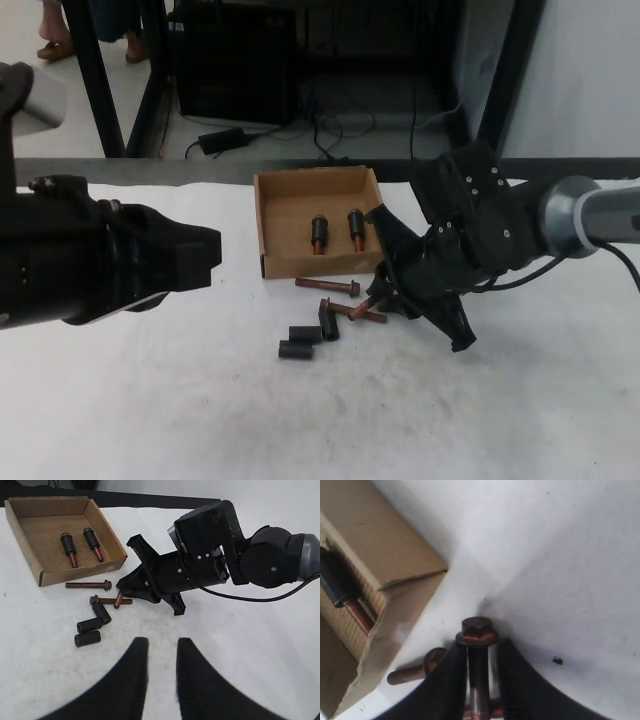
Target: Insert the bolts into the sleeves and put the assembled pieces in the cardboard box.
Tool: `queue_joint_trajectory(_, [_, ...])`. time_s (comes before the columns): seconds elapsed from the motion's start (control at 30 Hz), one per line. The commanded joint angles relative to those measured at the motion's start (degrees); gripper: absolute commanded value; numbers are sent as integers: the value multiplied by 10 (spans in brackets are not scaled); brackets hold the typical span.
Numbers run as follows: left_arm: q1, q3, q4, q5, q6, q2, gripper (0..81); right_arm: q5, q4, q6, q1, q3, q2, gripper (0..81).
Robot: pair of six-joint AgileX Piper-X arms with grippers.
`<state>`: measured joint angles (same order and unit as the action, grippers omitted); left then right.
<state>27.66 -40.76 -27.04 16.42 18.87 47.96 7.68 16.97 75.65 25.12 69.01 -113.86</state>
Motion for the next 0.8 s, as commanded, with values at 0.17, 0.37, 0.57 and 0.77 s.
queue_joint_trajectory(0.17, [3, -1, 8, 0, -5, 0, 200, 24, -10, 6, -1, 2, -14, 120])
queue_joint_trajectory(0.37, [3, -1, 8, 0, -5, 0, 200, 65, -19, 3, -1, 2, -14, 0])
queue_joint_trajectory(0.57, [3, -1, 6, 0, -22, 0, 200, 147, -60, -35, -1, 3, -3, 0])
queue_joint_trajectory(0.77, [3, -1, -45, -2, -39, 12, 200, 185, -16, -167, -13, 3, 65, 0])
